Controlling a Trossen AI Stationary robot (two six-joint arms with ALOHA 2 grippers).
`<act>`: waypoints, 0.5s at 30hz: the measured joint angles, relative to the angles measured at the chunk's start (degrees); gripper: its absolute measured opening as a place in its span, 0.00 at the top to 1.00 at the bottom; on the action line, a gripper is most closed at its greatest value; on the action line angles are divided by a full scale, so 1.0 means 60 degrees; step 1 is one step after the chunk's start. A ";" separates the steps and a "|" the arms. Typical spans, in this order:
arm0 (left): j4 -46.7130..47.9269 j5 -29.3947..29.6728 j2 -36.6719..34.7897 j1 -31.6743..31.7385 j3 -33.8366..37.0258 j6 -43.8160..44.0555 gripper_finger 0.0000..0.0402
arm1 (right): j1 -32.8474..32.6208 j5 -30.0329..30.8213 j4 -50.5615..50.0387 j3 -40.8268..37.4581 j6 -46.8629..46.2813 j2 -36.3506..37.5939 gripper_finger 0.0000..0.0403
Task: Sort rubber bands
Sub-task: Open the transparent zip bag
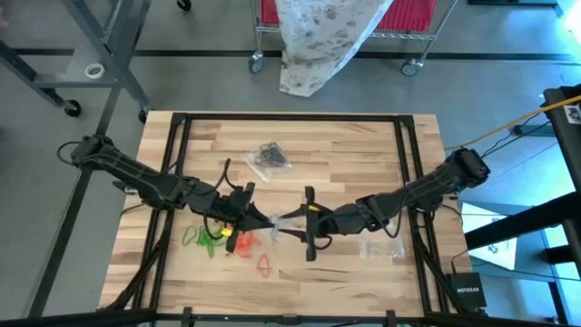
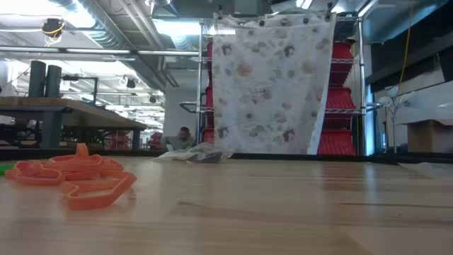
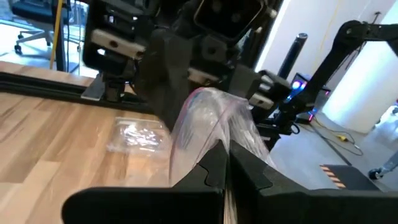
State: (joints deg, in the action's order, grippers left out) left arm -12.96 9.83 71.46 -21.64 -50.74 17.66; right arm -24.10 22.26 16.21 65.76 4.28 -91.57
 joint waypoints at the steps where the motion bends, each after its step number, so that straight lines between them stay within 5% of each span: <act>1: 0.0014 -0.0001 0.0000 -0.0001 0.0000 0.0001 1.00 | 0.0048 -0.0022 -0.0048 0.0000 0.0014 -0.0017 0.69; 11: 0.0019 -0.0038 0.0000 -0.0009 0.0000 -0.0013 1.00 | 0.0037 0.0015 -0.0037 -0.0004 0.0120 -0.0068 0.96; 15: 0.0012 -0.0089 0.0000 -0.0009 0.0000 -0.0027 1.00 | 0.0034 0.0024 -0.0069 -0.0004 0.0167 -0.0068 0.99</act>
State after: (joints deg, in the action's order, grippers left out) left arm -12.89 9.30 71.46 -21.69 -50.74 17.49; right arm -23.90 22.41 15.80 65.73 5.28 -91.98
